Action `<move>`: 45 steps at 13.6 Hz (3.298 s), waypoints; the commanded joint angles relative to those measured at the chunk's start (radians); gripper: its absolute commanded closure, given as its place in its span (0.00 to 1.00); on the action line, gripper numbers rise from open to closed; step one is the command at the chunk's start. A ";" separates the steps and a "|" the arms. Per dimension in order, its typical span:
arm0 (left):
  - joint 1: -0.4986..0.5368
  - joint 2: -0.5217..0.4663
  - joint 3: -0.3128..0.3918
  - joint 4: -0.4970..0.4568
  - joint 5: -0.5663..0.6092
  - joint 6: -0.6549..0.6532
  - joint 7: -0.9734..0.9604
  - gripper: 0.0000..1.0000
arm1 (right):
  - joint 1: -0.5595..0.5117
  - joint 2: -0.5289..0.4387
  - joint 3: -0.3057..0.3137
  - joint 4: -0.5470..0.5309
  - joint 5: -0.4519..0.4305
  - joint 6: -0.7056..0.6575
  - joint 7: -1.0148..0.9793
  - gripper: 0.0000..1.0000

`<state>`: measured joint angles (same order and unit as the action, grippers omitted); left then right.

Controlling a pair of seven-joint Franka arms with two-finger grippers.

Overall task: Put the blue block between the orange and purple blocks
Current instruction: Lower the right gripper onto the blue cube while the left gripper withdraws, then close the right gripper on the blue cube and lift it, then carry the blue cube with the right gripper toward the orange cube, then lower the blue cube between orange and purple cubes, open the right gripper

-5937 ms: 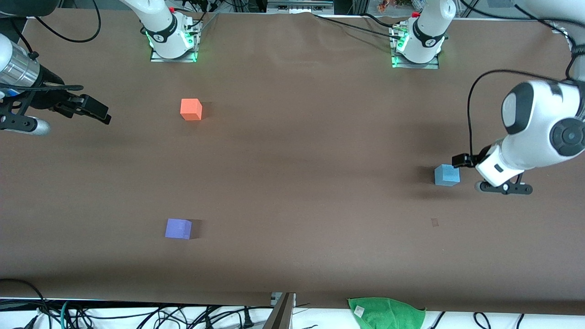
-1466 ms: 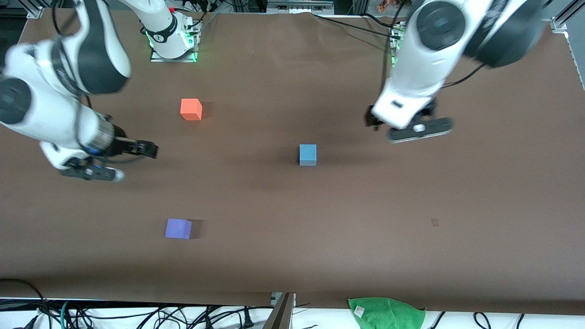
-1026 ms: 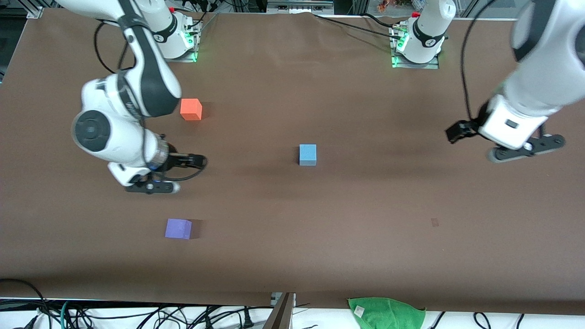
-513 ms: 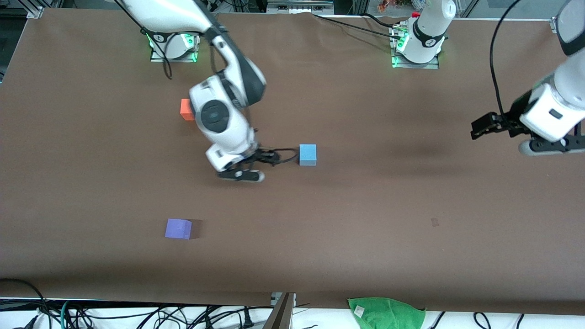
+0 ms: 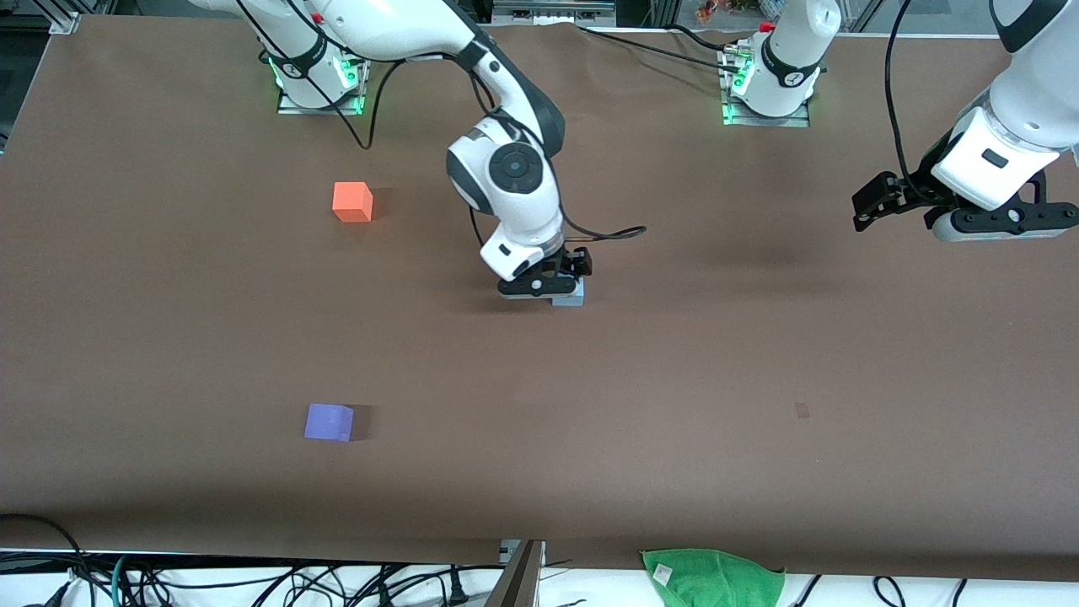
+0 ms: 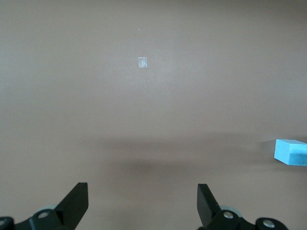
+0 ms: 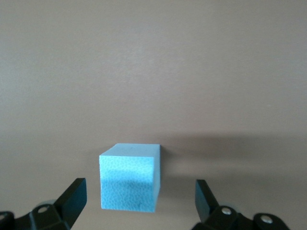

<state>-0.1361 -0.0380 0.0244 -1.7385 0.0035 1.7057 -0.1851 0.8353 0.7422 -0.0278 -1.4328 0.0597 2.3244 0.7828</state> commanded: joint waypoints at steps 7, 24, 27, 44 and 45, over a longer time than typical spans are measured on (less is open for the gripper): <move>-0.020 -0.003 0.009 -0.006 0.015 0.000 0.016 0.00 | 0.076 0.105 -0.015 0.037 -0.046 0.087 0.042 0.00; 0.079 -0.005 -0.095 -0.007 0.015 -0.020 0.018 0.00 | -0.394 -0.258 -0.018 -0.315 0.003 -0.148 -0.408 0.91; 0.079 -0.008 -0.095 -0.007 0.015 -0.029 0.019 0.00 | -0.507 -0.398 -0.020 -0.605 0.011 0.008 -0.571 0.91; 0.079 -0.007 -0.095 -0.006 0.015 -0.034 0.016 0.00 | -0.558 -0.382 0.005 -0.818 0.031 0.288 -0.672 0.83; 0.079 -0.007 -0.095 -0.006 0.015 -0.035 0.015 0.00 | -0.558 -0.382 0.005 -0.816 0.031 0.288 -0.674 0.79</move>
<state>-0.0698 -0.0343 -0.0562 -1.7422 0.0036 1.6828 -0.1848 0.2844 0.3603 -0.0328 -2.2360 0.0678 2.5842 0.1394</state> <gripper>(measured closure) 0.000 0.454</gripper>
